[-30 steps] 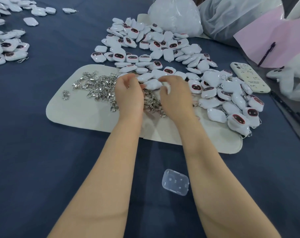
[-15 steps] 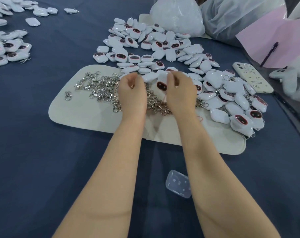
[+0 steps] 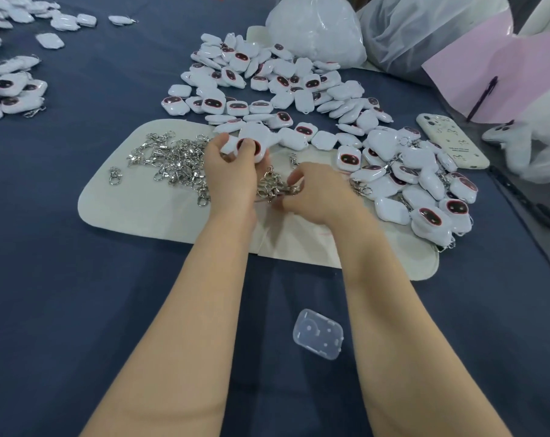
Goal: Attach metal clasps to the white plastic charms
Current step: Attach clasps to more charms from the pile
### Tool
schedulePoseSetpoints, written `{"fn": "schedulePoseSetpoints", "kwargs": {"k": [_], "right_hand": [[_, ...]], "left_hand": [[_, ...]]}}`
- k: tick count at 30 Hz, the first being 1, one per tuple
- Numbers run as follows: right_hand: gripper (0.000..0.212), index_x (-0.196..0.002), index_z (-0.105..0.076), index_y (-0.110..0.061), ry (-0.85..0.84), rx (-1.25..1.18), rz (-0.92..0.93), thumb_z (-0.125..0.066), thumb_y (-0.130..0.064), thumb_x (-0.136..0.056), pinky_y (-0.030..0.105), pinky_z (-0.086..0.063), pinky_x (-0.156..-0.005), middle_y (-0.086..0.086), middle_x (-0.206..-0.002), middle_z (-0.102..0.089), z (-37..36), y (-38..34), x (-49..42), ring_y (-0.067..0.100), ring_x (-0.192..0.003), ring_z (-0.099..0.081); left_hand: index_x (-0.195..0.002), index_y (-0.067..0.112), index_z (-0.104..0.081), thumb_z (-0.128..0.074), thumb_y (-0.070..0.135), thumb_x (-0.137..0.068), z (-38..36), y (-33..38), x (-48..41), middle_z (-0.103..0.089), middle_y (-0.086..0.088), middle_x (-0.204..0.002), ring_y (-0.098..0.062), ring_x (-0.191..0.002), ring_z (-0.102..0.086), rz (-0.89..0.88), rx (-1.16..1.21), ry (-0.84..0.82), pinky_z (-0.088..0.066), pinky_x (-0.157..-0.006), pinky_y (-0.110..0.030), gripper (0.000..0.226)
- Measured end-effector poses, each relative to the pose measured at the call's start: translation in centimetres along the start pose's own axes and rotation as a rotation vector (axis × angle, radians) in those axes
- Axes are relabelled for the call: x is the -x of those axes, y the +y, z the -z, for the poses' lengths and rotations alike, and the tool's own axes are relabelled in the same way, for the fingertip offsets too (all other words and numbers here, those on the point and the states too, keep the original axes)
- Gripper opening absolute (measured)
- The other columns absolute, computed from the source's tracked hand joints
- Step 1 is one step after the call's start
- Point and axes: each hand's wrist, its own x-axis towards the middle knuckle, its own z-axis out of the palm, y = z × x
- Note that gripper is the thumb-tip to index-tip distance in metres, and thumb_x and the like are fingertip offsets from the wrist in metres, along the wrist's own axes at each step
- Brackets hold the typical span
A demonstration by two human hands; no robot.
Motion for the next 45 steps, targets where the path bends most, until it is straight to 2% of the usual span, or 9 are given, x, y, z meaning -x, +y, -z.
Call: {"fn": "schedulePoseSetpoints", "kwargs": {"k": [6, 10, 13, 18, 24, 29, 37, 41, 45], "right_hand": [[0.012, -0.099, -0.061, -0.014, 0.260, -0.055, 0.055, -0.056, -0.023, -0.092, 0.033, -0.043, -0.080, 0.007, -0.104, -0.064, -2.3, -0.3, -0.9, 0.026, -0.099, -0.057], [0.006, -0.090, -0.062, -0.016, 0.380, -0.444, 0.014, -0.059, -0.021, -0.091, 0.022, -0.039, -0.074, -0.003, -0.087, -0.064, -1.8, 0.7, -1.4, 0.014, -0.084, -0.056], [0.012, -0.079, -0.059, -0.020, 0.388, -0.726, -0.022, -0.060, -0.018, -0.091, 0.028, -0.050, -0.074, -0.006, -0.075, -0.062, -0.9, 1.1, -1.5, 0.012, -0.073, -0.061], [0.019, -0.080, -0.061, -0.015, 0.301, -0.972, 0.019, -0.053, -0.003, -0.093, 0.012, -0.047, -0.054, -0.003, -0.067, -0.061, -0.2, 1.2, -1.3, -0.004, -0.047, -0.053], [0.021, -0.095, -0.064, -0.018, 0.299, -0.783, 0.135, -0.052, -0.001, -0.091, 0.019, -0.051, -0.072, -0.005, -0.080, -0.062, 0.4, 1.0, -1.0, 0.001, -0.068, -0.059], [0.019, -0.097, -0.059, -0.017, 0.363, -0.691, 0.196, -0.055, -0.001, -0.089, 0.029, -0.051, -0.089, -0.002, -0.090, -0.064, 0.1, 0.6, -1.0, 0.014, -0.091, -0.063], [0.032, -0.114, -0.059, -0.010, 0.451, -0.488, 0.337, -0.047, 0.005, -0.088, 0.006, -0.042, -0.081, -0.001, -0.102, -0.069, -0.5, 0.0, -0.6, 0.003, -0.088, -0.058], [0.036, -0.122, -0.052, -0.014, 0.432, -0.455, 0.352, -0.047, 0.003, -0.090, 0.015, -0.044, -0.081, -0.001, -0.107, -0.067, -0.6, -0.3, -0.5, 0.005, -0.084, -0.055], [0.035, -0.117, -0.054, -0.016, 0.437, -0.614, 0.288, -0.042, 0.003, -0.090, 0.014, -0.046, -0.074, 0.000, -0.103, -0.065, -0.6, -0.4, -0.5, 0.005, -0.080, -0.059]], "left_hand": [[-0.081, 0.007, -0.053, -0.053, 0.003, -0.090, 0.0, 0.5, 0.5, -0.060, -0.014, -0.095, -0.011, -0.063, -0.066, 0.017, 0.034, -0.020, -0.056, -0.065, -0.019, 0.010], [-0.090, 0.004, -0.052, -0.056, 0.012, -0.094, 0.0, 0.5, 0.4, -0.060, -0.009, -0.088, -0.015, -0.068, -0.068, 0.025, 0.065, -0.001, -0.057, -0.063, -0.021, 0.010], [-0.108, 0.001, -0.051, -0.053, 0.013, -0.095, -0.1, 0.3, 0.6, -0.066, -0.008, -0.085, -0.014, -0.070, -0.070, 0.011, -0.031, -0.024, -0.054, -0.059, -0.018, 0.017], [-0.093, 0.011, -0.060, -0.057, 0.009, -0.090, -0.3, 0.2, 1.1, -0.067, -0.001, -0.079, -0.005, -0.063, -0.065, -0.101, -0.324, -0.125, -0.055, -0.064, -0.020, 0.004], [-0.085, 0.025, -0.065, -0.069, 0.016, -0.084, -0.2, -0.1, 1.1, -0.061, 0.012, -0.074, -0.004, -0.068, -0.055, -0.223, -0.563, -0.184, -0.049, -0.076, -0.027, 0.010], [-0.085, 0.027, -0.063, -0.069, 0.016, -0.083, -0.2, -0.3, 1.2, -0.061, 0.017, -0.075, 0.010, -0.065, -0.055, -0.276, -0.626, -0.194, -0.049, -0.073, -0.019, 0.013], [-0.096, 0.018, -0.065, -0.066, 0.013, -0.083, -0.2, -0.4, 1.0, -0.060, 0.010, -0.079, -0.006, -0.072, -0.055, -0.286, -0.656, -0.197, -0.047, -0.073, -0.024, 0.014], [-0.096, 0.021, -0.062, -0.064, 0.013, -0.084, -0.2, -0.4, 0.9, -0.060, 0.008, -0.082, -0.011, -0.078, -0.055, -0.287, -0.665, -0.185, -0.048, -0.075, -0.028, 0.015], [-0.092, 0.022, -0.062, -0.065, 0.012, -0.084, -0.1, -0.4, 0.7, -0.060, 0.011, -0.078, -0.011, -0.077, -0.057, -0.293, -0.642, -0.149, -0.049, -0.076, -0.026, 0.013]]}}
